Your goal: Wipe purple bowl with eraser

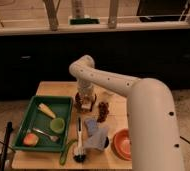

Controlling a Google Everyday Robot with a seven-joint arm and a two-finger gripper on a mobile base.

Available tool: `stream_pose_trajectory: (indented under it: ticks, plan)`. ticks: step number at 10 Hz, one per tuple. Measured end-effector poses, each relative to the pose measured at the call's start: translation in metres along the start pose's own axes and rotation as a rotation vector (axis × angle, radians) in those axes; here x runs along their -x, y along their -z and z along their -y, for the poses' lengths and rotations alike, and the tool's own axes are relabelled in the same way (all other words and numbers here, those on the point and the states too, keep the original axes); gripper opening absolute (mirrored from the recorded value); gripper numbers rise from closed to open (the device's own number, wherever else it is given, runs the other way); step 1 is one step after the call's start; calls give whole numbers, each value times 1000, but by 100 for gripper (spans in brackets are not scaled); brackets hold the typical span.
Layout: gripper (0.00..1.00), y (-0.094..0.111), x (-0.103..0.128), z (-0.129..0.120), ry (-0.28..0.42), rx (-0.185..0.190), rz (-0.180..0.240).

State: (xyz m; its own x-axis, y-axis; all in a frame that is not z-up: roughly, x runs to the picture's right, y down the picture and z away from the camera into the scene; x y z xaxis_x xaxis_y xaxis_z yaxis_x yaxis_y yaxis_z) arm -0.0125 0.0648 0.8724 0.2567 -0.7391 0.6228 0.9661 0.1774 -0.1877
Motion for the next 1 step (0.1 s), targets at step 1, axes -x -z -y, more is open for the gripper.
stream_pose_trajectory:
  ticks: [1]
  plan:
    - [0, 1, -7, -7, -29, -11, -2]
